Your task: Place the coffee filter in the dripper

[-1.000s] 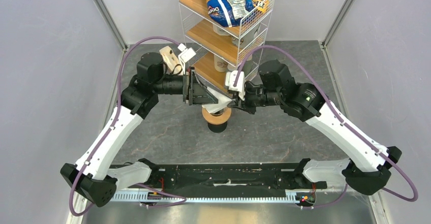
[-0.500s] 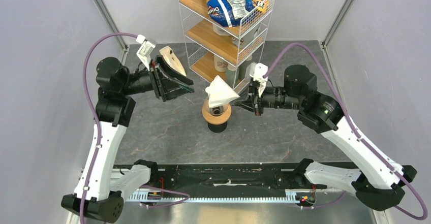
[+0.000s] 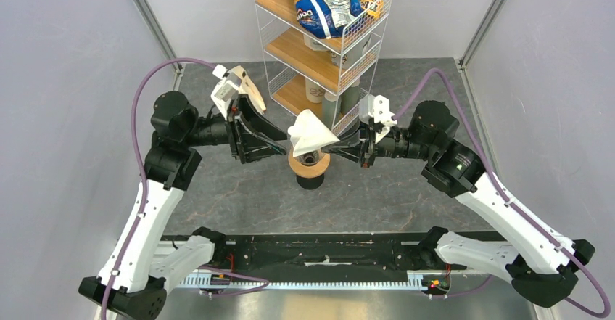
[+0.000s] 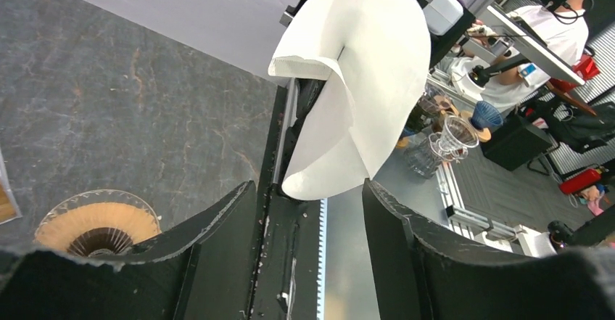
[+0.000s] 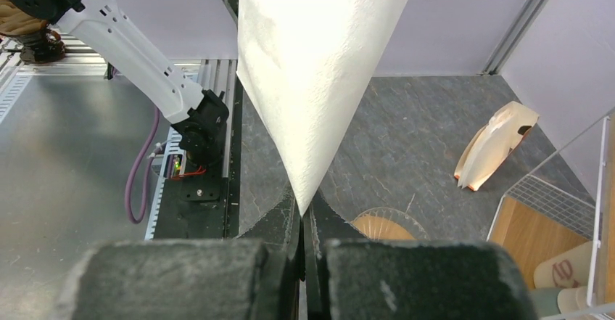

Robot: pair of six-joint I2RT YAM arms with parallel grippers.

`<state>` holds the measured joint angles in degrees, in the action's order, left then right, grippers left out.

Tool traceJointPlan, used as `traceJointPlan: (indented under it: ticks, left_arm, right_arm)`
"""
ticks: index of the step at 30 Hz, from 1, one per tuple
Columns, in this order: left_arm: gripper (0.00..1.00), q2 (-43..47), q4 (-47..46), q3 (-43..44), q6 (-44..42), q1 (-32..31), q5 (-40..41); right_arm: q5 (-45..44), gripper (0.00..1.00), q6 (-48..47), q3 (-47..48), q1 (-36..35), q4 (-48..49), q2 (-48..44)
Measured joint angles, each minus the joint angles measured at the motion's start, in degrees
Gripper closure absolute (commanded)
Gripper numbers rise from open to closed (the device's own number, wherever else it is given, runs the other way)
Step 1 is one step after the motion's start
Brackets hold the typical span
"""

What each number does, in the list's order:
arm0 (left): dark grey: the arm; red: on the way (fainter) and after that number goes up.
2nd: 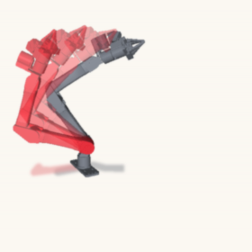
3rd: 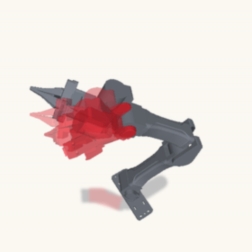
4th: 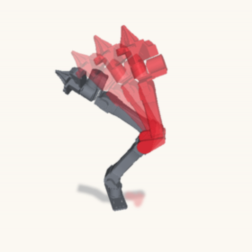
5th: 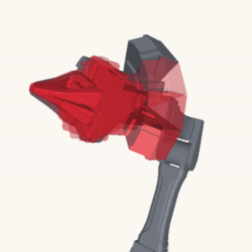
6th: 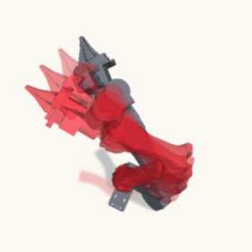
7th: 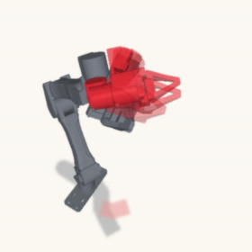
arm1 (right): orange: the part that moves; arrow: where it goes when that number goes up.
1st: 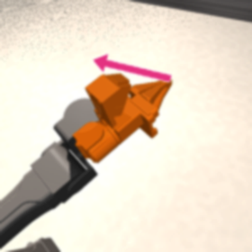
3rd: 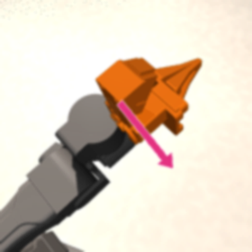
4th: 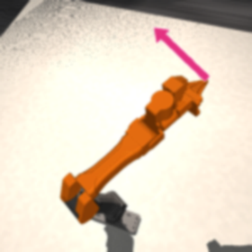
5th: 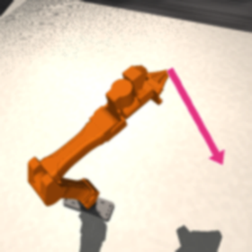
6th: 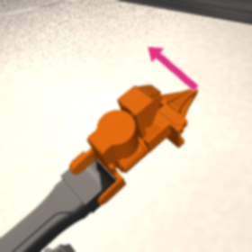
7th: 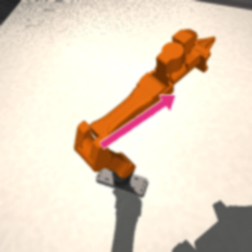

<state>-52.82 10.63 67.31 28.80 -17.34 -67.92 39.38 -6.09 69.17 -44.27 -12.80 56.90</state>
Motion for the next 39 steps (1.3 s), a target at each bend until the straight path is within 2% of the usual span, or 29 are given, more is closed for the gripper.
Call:
traceJointPlan:
  ticks: [8,14,16,19,20,24,26,34,37,39]
  left_arm:
    - [0.41,-0.72,-0.39,-0.42,-0.63,-1.92,2.05]
    - [0.44,-2.91,-0.94,-0.42,-0.63,-5.88,5.31]
    - [0.55,-3.56,-1.36,-0.42,-0.61,-7.02,6.21]
    - [0.89,-4.59,-1.97,-0.42,-0.42,-7.78,6.56]
    - [0.97,-4.94,-2.05,-0.42,-0.57,-7.89,6.62]
    - [0.98,-5.62,-0.24,-0.13,-2.71,-7.91,6.95]
    - [0.98,-5.42,1.55,-0.02,-4.7,-7.91,7.23]
    - [0.98,-4.48,13.49,3.34,-17.2,-7.91,8.68]
    - [0.98,-4.46,17.05,4.87,-20.87,-7.91,9.46]
    - [0.98,-4.5,19.47,5.77,-23.08,-7.91,10.01]
  right_arm:
    - [1.84,1.0,-1.27,-0.02,0.04,0.33,0.28]
    - [2.21,1.0,-2.01,-0.02,0.04,0.35,0.83]
    - [2.29,0.96,-2.12,-0.02,0.04,0.35,1.33]
    - [2.34,0.88,-2.71,-0.02,0.04,0.24,1.77]
    - [2.32,0.85,-2.99,-0.02,0.04,0.11,1.84]
    - [1.9,0.58,-5.62,-0.02,0.04,-1.73,1.84]
    - [1.4,0.52,-6.91,-0.02,0.04,-3.06,1.84]
    - [0.42,0.55,-10.6,1.22,0.04,-9.18,3.58]
    - [-0.52,0.51,-11.91,2.25,0.04,-11.28,4.59]
    - [-1.18,0.44,-12.55,3.28,0.04,-12.72,5.38]
